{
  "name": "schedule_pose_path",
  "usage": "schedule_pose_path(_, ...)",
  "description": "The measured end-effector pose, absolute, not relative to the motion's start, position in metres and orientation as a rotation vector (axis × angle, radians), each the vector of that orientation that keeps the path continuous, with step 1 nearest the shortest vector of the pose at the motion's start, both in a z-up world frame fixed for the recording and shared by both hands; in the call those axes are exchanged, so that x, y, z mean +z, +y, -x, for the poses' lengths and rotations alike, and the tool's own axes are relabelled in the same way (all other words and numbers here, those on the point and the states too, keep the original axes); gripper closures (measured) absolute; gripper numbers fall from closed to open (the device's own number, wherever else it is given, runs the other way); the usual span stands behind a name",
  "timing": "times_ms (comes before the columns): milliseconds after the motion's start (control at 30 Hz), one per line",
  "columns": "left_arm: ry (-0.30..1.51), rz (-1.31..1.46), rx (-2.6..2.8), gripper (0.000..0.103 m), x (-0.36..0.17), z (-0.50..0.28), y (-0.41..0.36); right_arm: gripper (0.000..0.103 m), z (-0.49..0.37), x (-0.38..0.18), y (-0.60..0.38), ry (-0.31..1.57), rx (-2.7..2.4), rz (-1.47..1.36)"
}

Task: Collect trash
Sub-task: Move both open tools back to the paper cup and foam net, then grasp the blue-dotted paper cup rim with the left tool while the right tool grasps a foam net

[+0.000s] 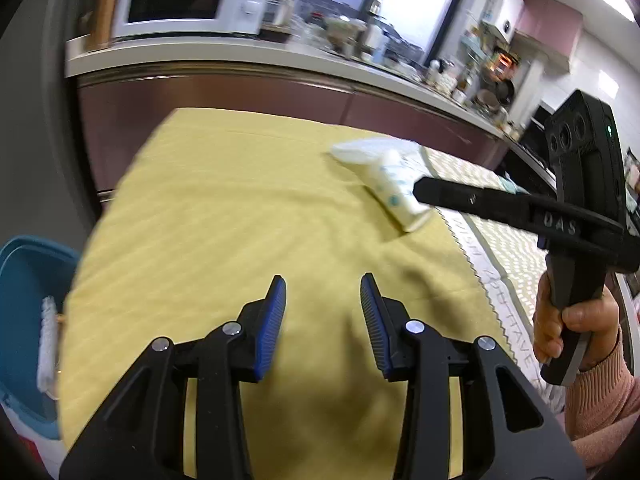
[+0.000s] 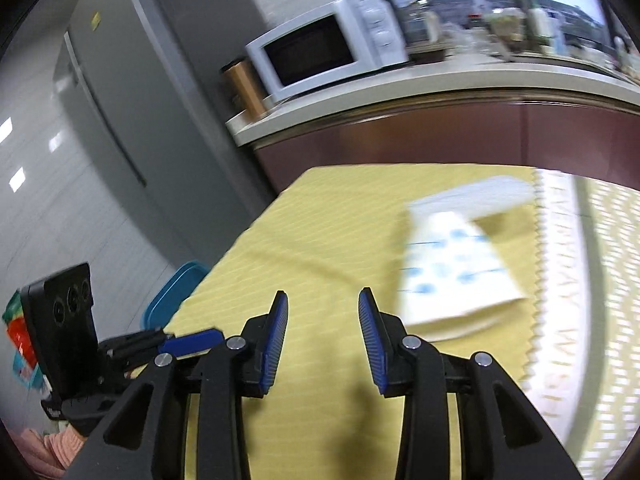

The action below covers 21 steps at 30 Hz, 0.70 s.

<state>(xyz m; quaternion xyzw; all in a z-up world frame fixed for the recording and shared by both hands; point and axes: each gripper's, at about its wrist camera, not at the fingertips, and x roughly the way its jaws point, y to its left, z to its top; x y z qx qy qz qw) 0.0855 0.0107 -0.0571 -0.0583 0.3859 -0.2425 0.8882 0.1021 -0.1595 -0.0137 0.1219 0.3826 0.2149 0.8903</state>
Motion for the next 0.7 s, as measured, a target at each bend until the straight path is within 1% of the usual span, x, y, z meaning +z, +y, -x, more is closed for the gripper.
schedule_pose_path(167, 0.817, 0.061, -0.561, 0.065, -0.059, -0.091, -0.038, 0.068, -0.107, -0.015, -0.203, 0.769, 0.374, -0.306)
schedule_pose_path(233, 0.821, 0.047, -0.584, 0.063, -0.059, -0.096, -0.054, 0.068, -0.11, -0.017, -0.221, 0.764, 0.347, -0.319)
schedule_pose_path(267, 0.822, 0.039, -0.586, 0.062, -0.059, -0.098, -0.062, 0.067, -0.113, -0.017, -0.226, 0.762, 0.336, -0.319)
schedule_pose_path(300, 0.823, 0.031, -0.59, 0.061, -0.059, -0.101, -0.07, 0.062, -0.115, -0.018, -0.23, 0.758, 0.323, -0.32)
schedule_pose_path(333, 0.829, 0.026, -0.592, 0.061, -0.061, -0.103, -0.077, 0.06, -0.119, -0.018, -0.236, 0.754, 0.306, -0.327)
schedule_pose_path(667, 0.891, 0.028, -0.561, 0.063, -0.068, -0.143, -0.112, 0.06, -0.156, -0.029, -0.258, 0.784, 0.272, -0.36)
schedule_pose_path(700, 0.897, 0.024, -0.554, 0.064, -0.069, -0.146, -0.113, 0.059, -0.161, -0.03, -0.258, 0.789, 0.272, -0.362)
